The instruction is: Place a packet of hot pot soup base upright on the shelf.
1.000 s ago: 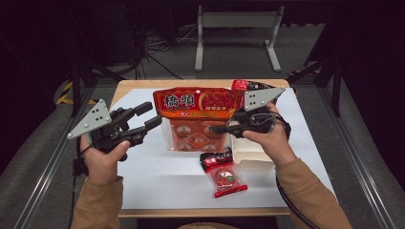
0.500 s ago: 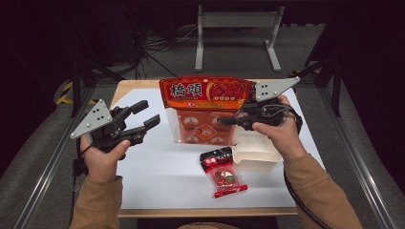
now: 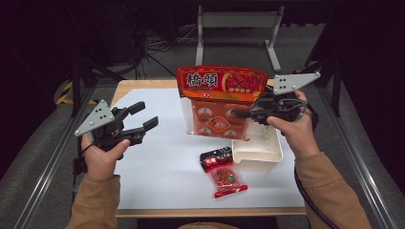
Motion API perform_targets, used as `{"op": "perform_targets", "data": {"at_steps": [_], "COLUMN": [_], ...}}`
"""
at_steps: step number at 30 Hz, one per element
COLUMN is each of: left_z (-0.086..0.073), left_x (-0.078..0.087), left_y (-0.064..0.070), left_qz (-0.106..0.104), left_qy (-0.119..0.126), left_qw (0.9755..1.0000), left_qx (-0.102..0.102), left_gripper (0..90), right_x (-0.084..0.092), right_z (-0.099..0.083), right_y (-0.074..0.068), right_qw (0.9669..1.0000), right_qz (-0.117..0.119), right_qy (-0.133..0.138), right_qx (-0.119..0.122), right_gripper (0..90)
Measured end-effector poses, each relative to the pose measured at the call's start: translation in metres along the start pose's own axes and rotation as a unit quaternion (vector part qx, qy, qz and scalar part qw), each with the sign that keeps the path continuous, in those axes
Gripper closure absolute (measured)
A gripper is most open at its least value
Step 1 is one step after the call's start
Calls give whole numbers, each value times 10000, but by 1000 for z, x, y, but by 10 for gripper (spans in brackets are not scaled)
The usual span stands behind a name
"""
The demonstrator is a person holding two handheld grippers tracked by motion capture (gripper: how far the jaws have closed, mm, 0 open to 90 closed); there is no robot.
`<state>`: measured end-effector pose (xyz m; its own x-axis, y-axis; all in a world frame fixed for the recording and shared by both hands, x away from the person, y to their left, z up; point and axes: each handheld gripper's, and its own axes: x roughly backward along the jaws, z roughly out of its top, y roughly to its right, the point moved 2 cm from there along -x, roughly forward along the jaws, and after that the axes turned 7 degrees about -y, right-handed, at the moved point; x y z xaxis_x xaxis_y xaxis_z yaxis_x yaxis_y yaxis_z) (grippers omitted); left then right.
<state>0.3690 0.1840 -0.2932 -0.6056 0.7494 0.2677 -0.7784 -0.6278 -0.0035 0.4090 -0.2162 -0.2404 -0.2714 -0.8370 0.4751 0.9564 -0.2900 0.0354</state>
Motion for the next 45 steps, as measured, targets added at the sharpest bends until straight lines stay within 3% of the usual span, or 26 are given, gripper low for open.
{"op": "perform_targets", "data": {"at_steps": [9, 32, 38, 45], "left_z": [-13, -30, -30, -31], "left_x": [-8, -13, -12, -12], "left_y": [-6, -23, -25, -26], "left_qz": [-14, 224, 235, 230], "left_qy": [-296, -477, -445, -457], "left_qw": [9996, 9984, 9984, 9984], "left_qx": [1, 197, 246, 256], "left_gripper": [294, 254, 253, 251], "right_x": [24, 57, 64, 68], "right_z": [-11, -38, -45, -55], "right_y": [7, 22, 25, 29], "right_qw": [9995, 9945, 9912, 9850], "right_qz": [-297, -889, -1092, -1390], "right_qy": [25, 169, 280, 330], "right_qx": [-139, -521, -688, -969], "right_gripper": [701, 701, 701, 701]}}
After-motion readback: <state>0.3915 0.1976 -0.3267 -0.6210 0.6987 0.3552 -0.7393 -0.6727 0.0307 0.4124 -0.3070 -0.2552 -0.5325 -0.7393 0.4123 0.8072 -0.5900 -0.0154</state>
